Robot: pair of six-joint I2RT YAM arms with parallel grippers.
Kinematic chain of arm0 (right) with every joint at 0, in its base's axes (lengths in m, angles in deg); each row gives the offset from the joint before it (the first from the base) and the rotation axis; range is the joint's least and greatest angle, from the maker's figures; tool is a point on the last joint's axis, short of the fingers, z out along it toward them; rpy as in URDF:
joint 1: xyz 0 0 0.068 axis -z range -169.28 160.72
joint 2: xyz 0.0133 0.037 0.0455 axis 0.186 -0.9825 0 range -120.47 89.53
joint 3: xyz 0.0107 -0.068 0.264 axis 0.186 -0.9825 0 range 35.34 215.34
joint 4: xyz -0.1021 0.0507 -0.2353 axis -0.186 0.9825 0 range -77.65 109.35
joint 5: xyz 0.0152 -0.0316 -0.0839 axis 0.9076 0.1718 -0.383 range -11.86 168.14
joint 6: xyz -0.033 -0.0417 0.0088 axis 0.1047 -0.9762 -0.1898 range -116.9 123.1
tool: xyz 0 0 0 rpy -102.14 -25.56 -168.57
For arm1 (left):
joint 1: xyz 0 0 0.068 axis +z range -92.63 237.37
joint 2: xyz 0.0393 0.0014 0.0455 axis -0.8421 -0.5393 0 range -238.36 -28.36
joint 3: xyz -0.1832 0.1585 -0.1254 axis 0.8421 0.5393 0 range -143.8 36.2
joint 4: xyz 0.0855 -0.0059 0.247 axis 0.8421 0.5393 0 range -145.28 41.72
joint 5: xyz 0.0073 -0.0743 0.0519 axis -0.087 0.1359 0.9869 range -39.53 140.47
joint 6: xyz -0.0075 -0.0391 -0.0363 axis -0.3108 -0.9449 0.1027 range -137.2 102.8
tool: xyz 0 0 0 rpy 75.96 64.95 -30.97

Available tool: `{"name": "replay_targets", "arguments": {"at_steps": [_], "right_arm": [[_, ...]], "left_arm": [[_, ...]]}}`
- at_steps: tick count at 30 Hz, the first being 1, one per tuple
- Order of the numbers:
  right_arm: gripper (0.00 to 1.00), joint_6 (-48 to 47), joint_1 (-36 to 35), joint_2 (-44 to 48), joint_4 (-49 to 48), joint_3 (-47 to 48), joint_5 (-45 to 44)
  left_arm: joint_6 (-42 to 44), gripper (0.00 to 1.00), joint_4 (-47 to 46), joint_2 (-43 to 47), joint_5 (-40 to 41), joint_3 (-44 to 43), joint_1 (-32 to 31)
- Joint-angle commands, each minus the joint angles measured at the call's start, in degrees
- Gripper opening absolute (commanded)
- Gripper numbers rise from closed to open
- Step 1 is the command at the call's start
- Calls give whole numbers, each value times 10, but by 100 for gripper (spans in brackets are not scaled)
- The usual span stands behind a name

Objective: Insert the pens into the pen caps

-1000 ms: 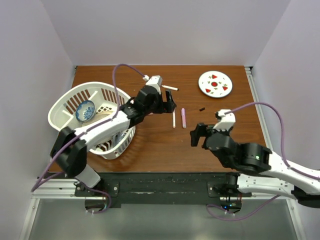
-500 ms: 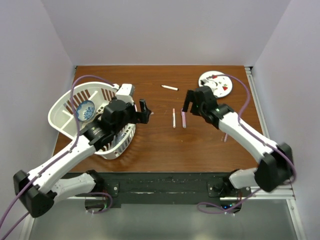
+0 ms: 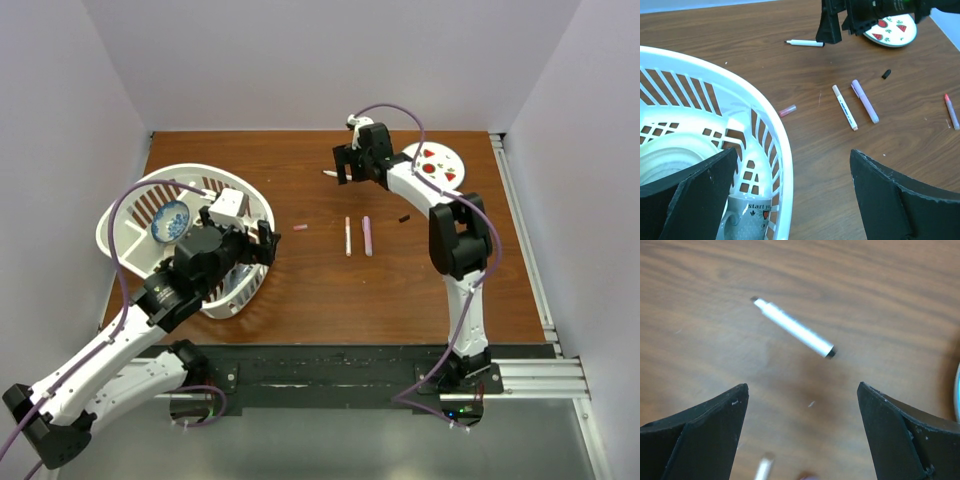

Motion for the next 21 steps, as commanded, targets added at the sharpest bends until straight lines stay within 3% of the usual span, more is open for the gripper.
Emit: {"name": "replay_targets", "arguments": {"at_steps": [1, 10, 21], "right_arm": [[95, -79, 13, -40, -16, 82, 49], [96, -134, 26, -142, 2, 181, 92], [82, -158, 28, -176, 28, 197, 138]], "left_arm": [[20, 100, -12, 4, 4, 4, 1], [28, 100, -8, 14, 17, 4, 1], [23, 100, -12, 9, 22, 3, 3]]}}
